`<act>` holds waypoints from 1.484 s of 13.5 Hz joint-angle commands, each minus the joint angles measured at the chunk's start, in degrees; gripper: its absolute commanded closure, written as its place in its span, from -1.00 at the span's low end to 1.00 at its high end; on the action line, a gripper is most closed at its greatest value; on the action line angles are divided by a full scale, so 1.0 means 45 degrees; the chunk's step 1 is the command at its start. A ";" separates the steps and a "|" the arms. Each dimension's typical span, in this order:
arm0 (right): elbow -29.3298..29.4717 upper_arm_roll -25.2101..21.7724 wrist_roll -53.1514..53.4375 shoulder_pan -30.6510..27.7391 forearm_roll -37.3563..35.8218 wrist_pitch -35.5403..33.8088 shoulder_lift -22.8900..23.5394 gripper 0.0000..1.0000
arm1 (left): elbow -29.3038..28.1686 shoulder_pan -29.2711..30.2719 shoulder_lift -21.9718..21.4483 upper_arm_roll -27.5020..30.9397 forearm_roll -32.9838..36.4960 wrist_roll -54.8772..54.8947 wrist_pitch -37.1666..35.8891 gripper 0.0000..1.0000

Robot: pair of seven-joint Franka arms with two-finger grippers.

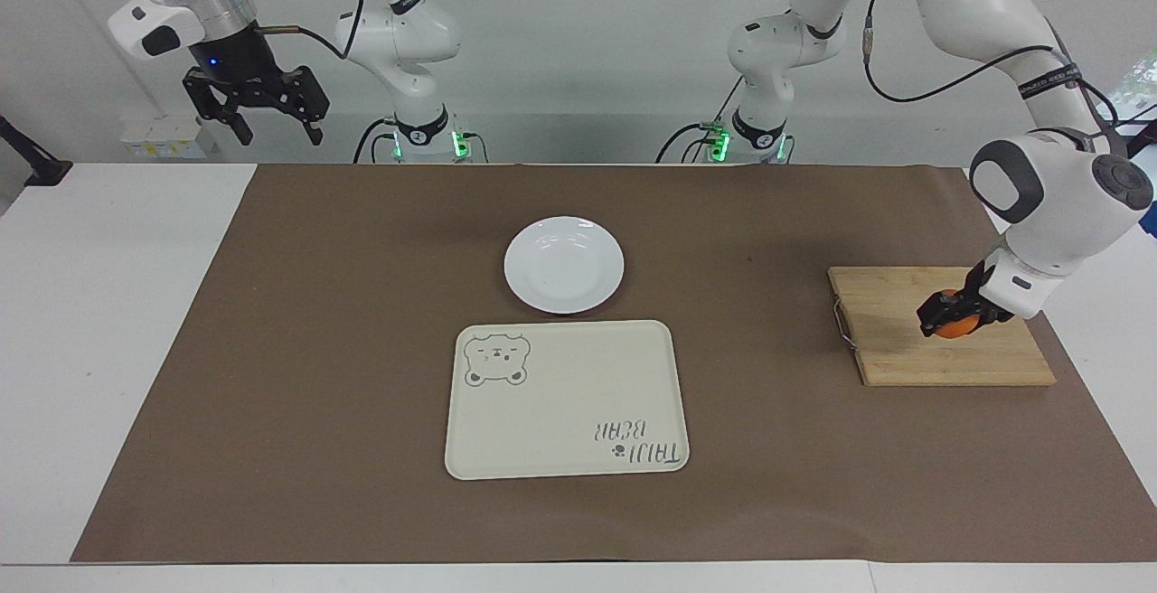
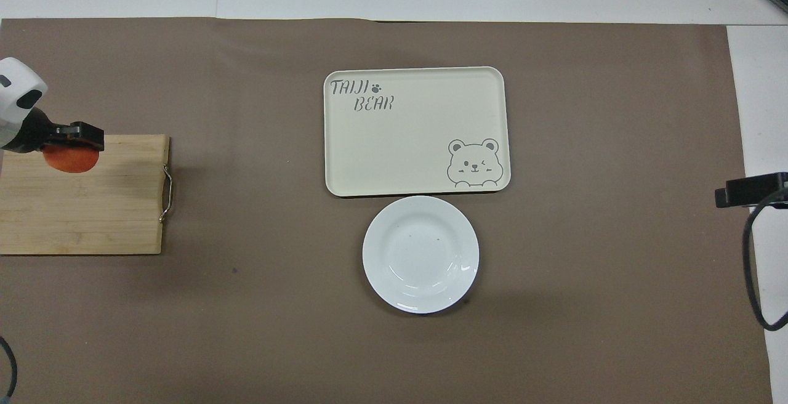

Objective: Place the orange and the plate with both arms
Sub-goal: 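Lift the orange off the board with the left gripper, then carry the orange with the left gripper over the white plate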

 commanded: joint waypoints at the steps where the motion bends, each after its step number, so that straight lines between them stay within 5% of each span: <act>1: 0.0206 0.0048 -0.0321 -0.0072 -0.0106 -0.0048 0.0141 -1.00 | -0.0061 -0.0485 -0.0964 0.0077 0.0186 -0.0290 -0.0879 1.00; 8: 0.0206 0.0048 -0.0321 -0.0092 -0.0106 -0.0048 0.0141 -1.00 | 0.0017 -0.2634 -0.3133 0.0058 0.0245 -0.1950 -0.3046 1.00; 12: 0.0206 0.0048 -0.0321 -0.0091 -0.0106 -0.0048 0.0141 -1.00 | 0.0465 -0.4117 -0.3487 0.0019 0.0245 -0.2279 -0.4492 1.00; 20: 0.0206 0.0048 -0.0321 -0.0091 -0.0106 -0.0048 0.0141 -1.00 | -0.0254 -0.7613 -0.3858 -0.0215 -0.0300 -0.5952 -0.3620 1.00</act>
